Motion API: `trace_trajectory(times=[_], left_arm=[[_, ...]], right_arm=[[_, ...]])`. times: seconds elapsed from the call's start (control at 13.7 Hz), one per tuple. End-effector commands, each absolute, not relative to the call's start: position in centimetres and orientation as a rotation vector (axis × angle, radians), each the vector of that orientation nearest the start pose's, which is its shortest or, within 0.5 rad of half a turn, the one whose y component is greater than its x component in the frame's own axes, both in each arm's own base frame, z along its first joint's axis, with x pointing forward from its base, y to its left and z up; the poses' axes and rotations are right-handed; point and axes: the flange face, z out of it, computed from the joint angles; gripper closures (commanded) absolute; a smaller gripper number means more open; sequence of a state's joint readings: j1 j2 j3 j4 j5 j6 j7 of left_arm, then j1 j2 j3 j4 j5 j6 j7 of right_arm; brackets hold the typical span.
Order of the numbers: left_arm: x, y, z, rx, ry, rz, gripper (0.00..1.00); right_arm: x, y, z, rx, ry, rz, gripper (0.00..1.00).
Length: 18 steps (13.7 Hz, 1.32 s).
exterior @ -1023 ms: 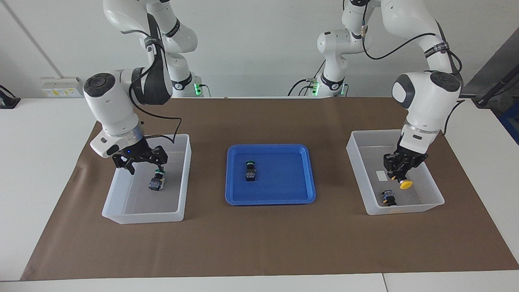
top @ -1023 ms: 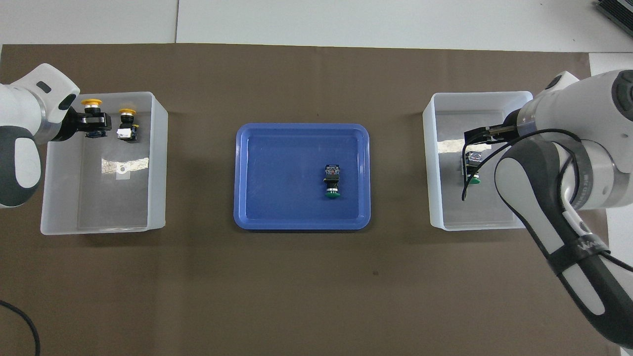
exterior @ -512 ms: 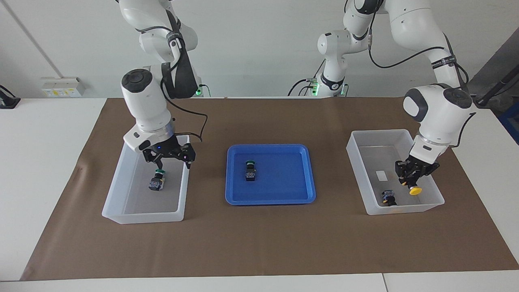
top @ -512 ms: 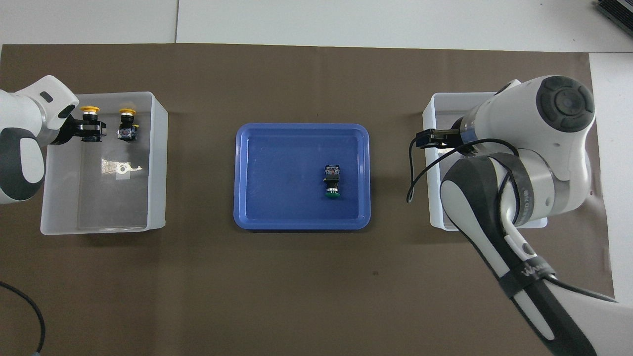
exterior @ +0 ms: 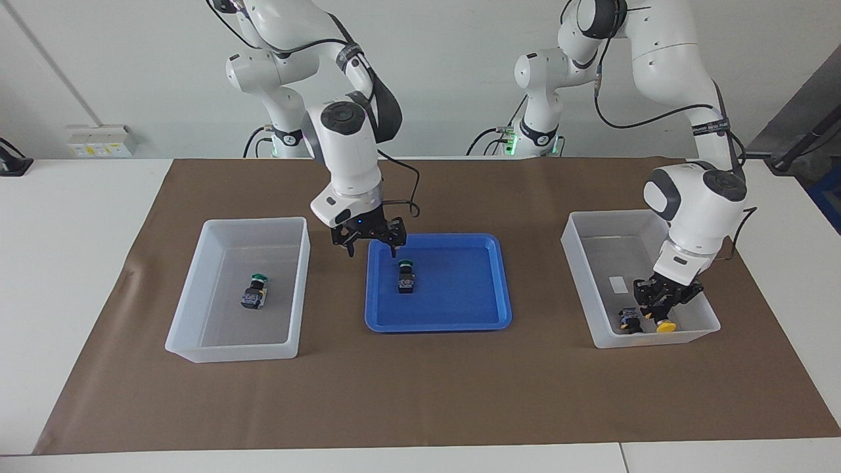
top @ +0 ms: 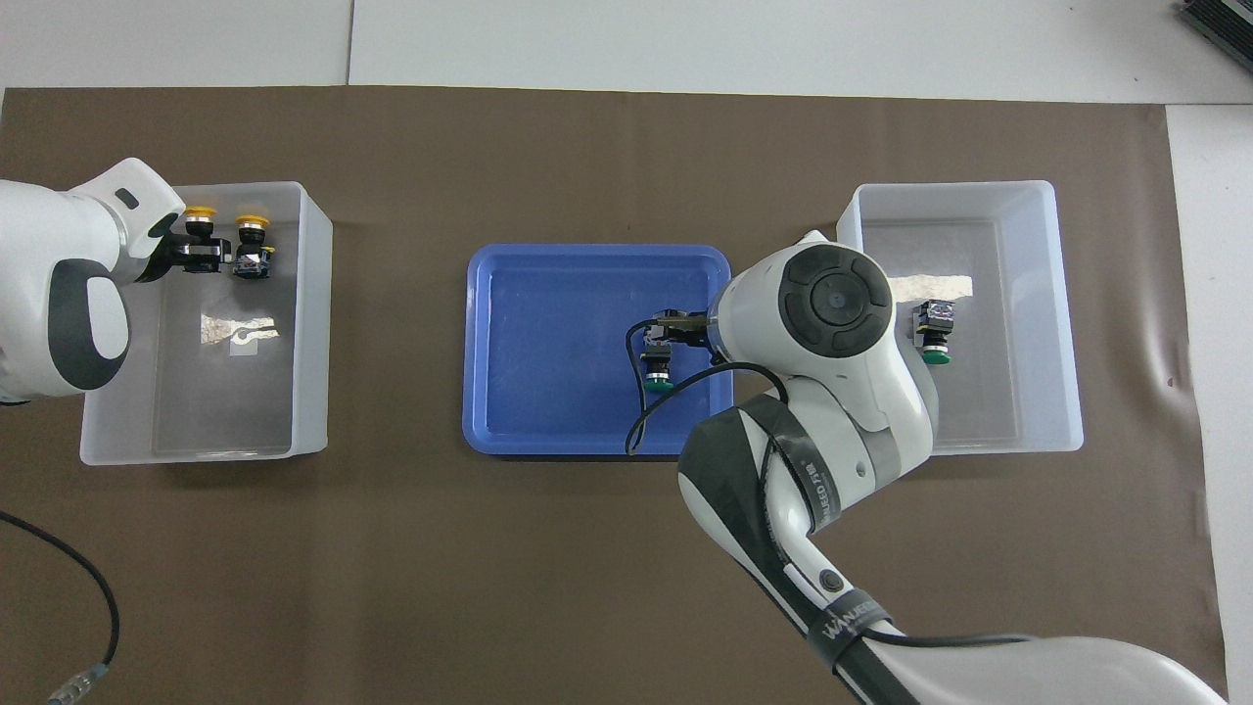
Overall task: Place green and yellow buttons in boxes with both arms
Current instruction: 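Reach and grasp the last green-topped button in the tray with the right gripper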
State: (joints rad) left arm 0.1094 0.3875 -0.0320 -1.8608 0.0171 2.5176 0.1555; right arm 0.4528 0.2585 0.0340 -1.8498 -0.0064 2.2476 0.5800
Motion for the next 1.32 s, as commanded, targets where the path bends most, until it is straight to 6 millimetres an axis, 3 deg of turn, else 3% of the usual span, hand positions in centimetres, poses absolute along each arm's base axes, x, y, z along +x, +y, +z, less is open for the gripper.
trace_trajectory(times=[0.0, 0.07, 0.22, 0.29, 0.44, 0.51, 0.58, 0.66, 0.73, 1.02, 1.1, 1.24], left_arm=[[66.6, 5.5, 33.7, -3.068, 0.154, -0.458, 1.0], [66.6, 5.5, 33.6, -3.066, 0.15, -0.474, 0.98], [66.7, 5.4, 33.6, -3.06, 0.145, -0.505, 0.67], [66.7, 5.4, 33.6, -3.06, 0.143, -0.505, 0.61], [66.7, 5.4, 33.5, -3.06, 0.143, -0.505, 0.57], [66.7, 5.4, 33.8, -3.058, 0.143, -0.514, 0.54], [66.8, 5.3, 33.8, -3.054, 0.145, -0.532, 0.46], [66.9, 5.3, 33.8, -3.051, 0.145, -0.544, 0.37], [66.9, 5.2, 33.8, -3.05, 0.152, -0.544, 0.29], [67.0, 5.0, 33.8, -3.048, 0.156, -0.556, 0.25], [67.1, 4.9, 34.0, -3.046, 0.163, -0.558, 0.2], [67.0, 4.6, 34.6, -3.043, 0.176, -0.557, 0.0]], right_arm=[[55.6, 31.5, 36.5, -3.047, 0.125, -0.218, 0.0], [55.7, 31.6, 35.6, -3.048, 0.125, -0.217, 0.0], [55.4, 33.5, 33.4, -3.033, 0.089, -0.243, 0.0], [55.6, 33.7, 32.3, -3.037, 0.075, -0.251, 0.0], [55.4, 34.4, 30.3, -3.069, -0.002, -0.271, 0.0], [55.2, 34.4, 30.0, -3.081, -0.013, -0.261, 0.07], [55.2, 34.1, 29.9, -3.093, -0.016, -0.247, 0.45], [55.4, 33.8, 30.0, -3.099, -0.013, -0.238, 0.77], [55.5, 33.6, 29.9, -3.101, -0.003, -0.236, 0.98], [56.5, 32.6, 32.5, -3.119, 0.034, -0.222, 1.0], [56.6, 32.4, 33.6, -3.13, 0.04, -0.208, 1.0], [57.1, 30.4, 37.7, -3.145, 0.075, -0.203, 1.0]])
